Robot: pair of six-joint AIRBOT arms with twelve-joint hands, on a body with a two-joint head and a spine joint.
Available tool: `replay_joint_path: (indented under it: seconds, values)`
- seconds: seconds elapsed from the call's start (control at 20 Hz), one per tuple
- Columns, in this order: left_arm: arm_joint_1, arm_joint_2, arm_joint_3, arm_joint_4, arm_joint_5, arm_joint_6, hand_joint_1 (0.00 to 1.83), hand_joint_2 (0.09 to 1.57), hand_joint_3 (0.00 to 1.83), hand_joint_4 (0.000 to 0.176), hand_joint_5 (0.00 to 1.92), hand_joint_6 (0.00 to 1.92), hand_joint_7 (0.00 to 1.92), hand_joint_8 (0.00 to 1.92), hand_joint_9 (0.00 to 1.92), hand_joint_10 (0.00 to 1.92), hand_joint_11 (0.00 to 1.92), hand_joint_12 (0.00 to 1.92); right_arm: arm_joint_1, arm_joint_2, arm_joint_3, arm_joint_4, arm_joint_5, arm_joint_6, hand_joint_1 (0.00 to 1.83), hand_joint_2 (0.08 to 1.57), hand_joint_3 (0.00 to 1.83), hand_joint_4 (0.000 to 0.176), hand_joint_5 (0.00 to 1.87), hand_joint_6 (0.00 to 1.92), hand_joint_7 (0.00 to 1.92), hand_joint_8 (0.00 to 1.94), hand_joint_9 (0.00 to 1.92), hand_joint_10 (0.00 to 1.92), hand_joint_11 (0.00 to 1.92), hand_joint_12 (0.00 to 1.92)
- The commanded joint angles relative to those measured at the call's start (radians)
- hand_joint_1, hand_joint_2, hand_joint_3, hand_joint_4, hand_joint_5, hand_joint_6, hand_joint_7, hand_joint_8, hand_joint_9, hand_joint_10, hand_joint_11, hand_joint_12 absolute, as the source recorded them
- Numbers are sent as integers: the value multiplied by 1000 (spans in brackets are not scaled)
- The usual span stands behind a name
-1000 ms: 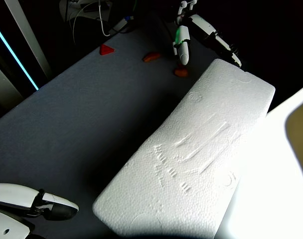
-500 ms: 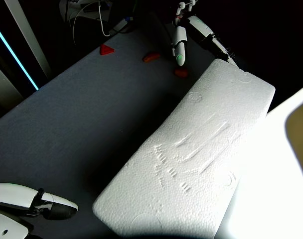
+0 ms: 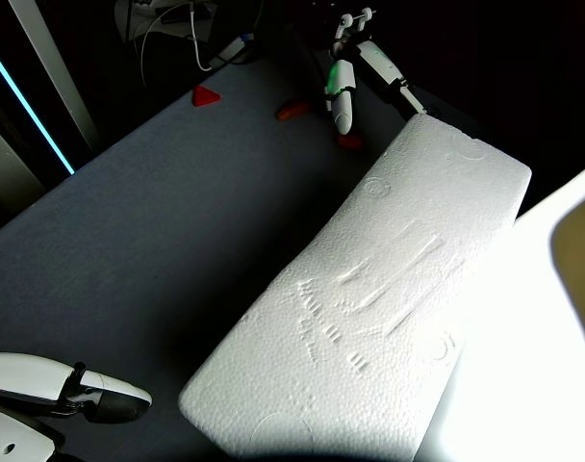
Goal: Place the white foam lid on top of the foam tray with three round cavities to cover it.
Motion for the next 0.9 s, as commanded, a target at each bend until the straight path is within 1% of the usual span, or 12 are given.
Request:
replay_joint_path:
  seconds: [0.0,0.1,0.15,0.2,0.25,0.3,0.35,0.5,0.7,0.75,0.8,0.85]
  values:
    - [-4,6,6,-14,-139,-5,491,1143,0,14,33,0,0,0,0,0,0,343,0,20,2,-2,135,1,552,1243,5,0,0,0,0,0,0,0,0,229]
    - [-6,15,2,-16,-153,-5,473,1139,0,22,33,0,0,0,0,0,0,325,0,20,-1,-5,136,1,540,1246,2,0,0,0,0,0,0,0,0,281]
    - [-11,18,1,-13,-159,-3,488,1134,0,18,33,1,0,0,0,0,0,161,0,19,-1,-7,135,1,544,1258,3,0,0,0,0,0,0,0,0,144]
    - [-16,20,-1,-9,-163,-3,515,1142,3,0,37,3,0,0,0,0,0,148,0,15,0,-10,130,1,565,1258,1,0,0,0,0,0,0,0,0,28]
    - [-19,20,-1,-7,-165,-2,559,1135,1,0,48,2,0,0,0,0,0,64,0,9,4,-12,122,1,546,1255,0,0,0,0,0,0,0,0,0,6]
    - [-22,21,-1,-5,-167,-2,539,1134,1,0,43,0,0,0,0,0,0,45,1,2,9,-14,114,1,573,1249,0,0,0,0,0,0,0,0,0,0]
    - [-24,21,-1,-3,-169,-2,521,1130,0,17,42,0,0,0,0,0,0,47,1,-3,12,-14,109,1,578,1248,0,0,0,0,0,0,0,0,5,3]
    - [-21,31,-11,-1,-186,-2,549,1120,0,3,58,2,0,0,0,0,0,10,0,-5,9,-21,105,1,538,1259,3,0,0,0,0,0,0,0,31,19]
    - [-2,69,-44,13,-241,-2,496,1091,0,0,68,4,0,0,0,0,6,3,-30,39,-43,-39,170,1,541,1245,0,0,0,0,0,0,0,0,0,0]
    - [1,78,-53,20,-254,-2,509,1100,0,0,63,2,0,0,0,0,1,1,-42,52,-58,-44,188,2,583,1229,15,0,0,0,0,0,0,0,0,279]
    - [6,88,-62,25,-266,-1,504,1097,0,8,65,2,0,0,0,0,7,4,-54,63,-73,-49,207,2,590,1223,16,0,0,0,0,0,0,0,0,336]
    - [11,94,-70,28,-277,1,526,1103,0,3,68,3,0,0,0,0,2,2,-64,73,-85,-53,221,5,560,1210,7,5,0,0,0,0,0,0,0,66]
